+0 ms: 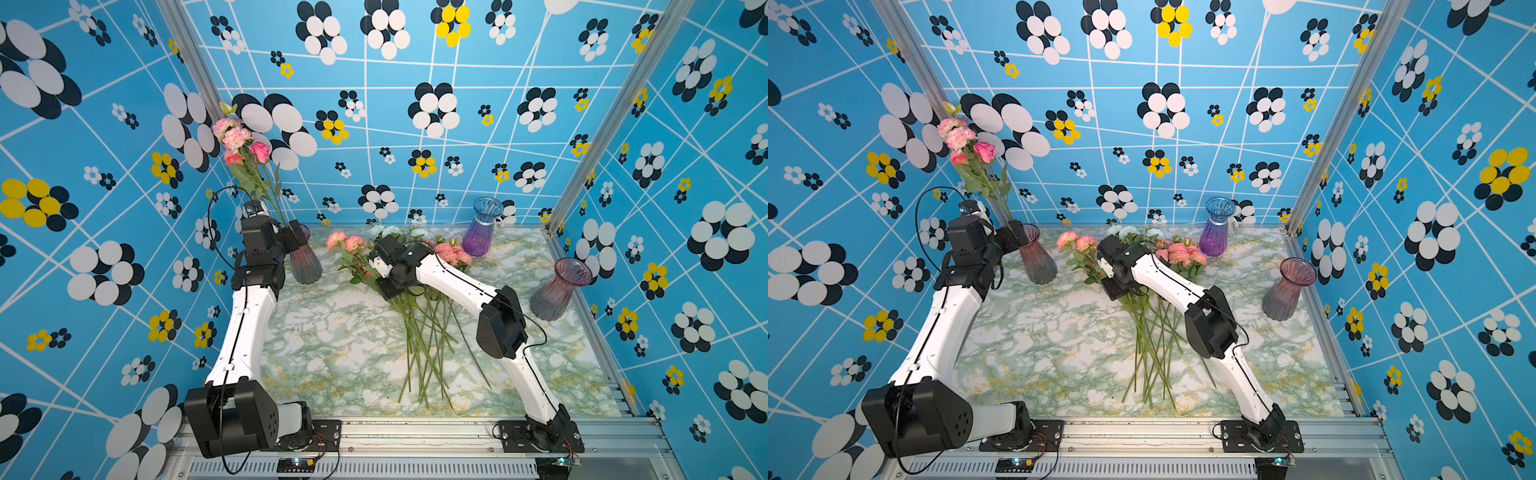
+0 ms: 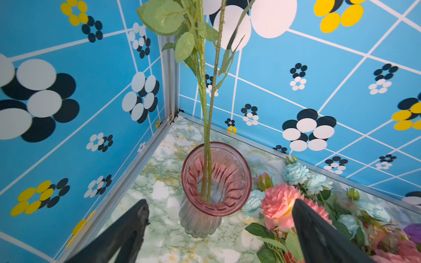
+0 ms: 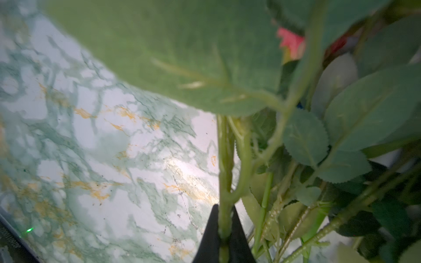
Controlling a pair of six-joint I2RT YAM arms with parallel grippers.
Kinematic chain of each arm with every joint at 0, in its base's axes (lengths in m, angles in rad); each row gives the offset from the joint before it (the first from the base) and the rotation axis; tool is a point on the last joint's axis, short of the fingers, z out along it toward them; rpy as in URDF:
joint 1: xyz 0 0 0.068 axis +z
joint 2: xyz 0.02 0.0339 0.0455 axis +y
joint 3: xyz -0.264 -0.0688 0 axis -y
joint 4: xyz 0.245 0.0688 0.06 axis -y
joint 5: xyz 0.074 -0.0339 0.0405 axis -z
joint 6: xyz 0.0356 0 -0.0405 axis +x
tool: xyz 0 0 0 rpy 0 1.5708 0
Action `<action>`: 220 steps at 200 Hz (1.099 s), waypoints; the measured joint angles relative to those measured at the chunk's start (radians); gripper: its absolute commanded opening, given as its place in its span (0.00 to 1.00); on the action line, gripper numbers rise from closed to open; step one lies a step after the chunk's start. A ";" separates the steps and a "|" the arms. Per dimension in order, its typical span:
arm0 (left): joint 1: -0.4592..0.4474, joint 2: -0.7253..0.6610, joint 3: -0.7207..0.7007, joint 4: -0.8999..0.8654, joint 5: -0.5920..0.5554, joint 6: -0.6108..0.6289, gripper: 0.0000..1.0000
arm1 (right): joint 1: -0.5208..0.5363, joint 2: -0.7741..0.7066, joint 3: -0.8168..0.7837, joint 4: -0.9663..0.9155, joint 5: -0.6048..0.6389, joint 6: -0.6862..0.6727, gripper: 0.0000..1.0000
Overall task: Place the pink flowers into the vase
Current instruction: Pick up the flower at the center of the board, then place the flower in the vase.
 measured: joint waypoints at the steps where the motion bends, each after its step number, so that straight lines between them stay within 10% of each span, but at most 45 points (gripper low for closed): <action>1: -0.001 0.000 0.001 0.000 0.003 -0.003 0.99 | 0.000 0.000 0.002 0.000 0.000 0.000 0.01; 135: -0.247 0.141 -0.042 0.133 0.426 -0.337 1.00 | -0.105 -0.108 0.167 -0.085 0.003 -0.037 0.00; 220: -0.303 0.267 -0.049 0.412 0.550 -0.574 0.79 | -0.104 -0.225 0.144 -0.074 -0.074 -0.016 0.00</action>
